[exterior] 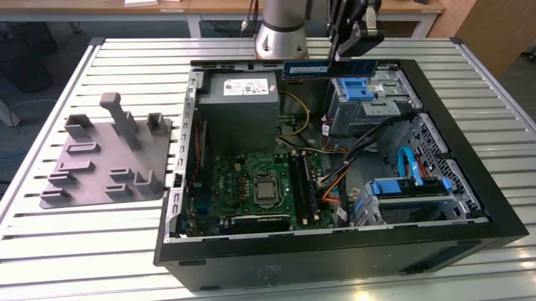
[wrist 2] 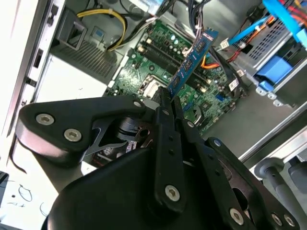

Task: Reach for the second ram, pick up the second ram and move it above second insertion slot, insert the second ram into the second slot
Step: 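Pick up the second ram and move it above second insertion slot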

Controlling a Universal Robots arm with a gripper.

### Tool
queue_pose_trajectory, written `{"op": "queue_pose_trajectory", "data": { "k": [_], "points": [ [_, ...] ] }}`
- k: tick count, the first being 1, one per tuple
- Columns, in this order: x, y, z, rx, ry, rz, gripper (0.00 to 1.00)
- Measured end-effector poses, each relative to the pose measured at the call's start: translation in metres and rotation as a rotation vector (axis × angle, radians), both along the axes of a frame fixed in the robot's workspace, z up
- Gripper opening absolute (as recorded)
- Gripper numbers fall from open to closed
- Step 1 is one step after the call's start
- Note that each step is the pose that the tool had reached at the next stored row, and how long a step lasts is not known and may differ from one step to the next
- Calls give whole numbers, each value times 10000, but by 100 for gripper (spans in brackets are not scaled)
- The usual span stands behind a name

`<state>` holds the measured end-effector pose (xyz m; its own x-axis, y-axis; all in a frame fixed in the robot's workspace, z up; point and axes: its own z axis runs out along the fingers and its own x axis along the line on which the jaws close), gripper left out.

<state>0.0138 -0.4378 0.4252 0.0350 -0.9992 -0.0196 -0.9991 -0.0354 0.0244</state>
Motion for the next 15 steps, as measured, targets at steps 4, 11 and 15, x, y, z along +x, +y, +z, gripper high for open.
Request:
{"op": "queue_pose_trajectory", "data": {
  "k": [4, 11, 15],
  "points": [
    [95, 0, 0, 0, 3, 0, 14],
    [257, 0, -1, 1, 6, 0, 14],
    [353, 0, -1, 0, 9, 0, 14]
  ]
}}
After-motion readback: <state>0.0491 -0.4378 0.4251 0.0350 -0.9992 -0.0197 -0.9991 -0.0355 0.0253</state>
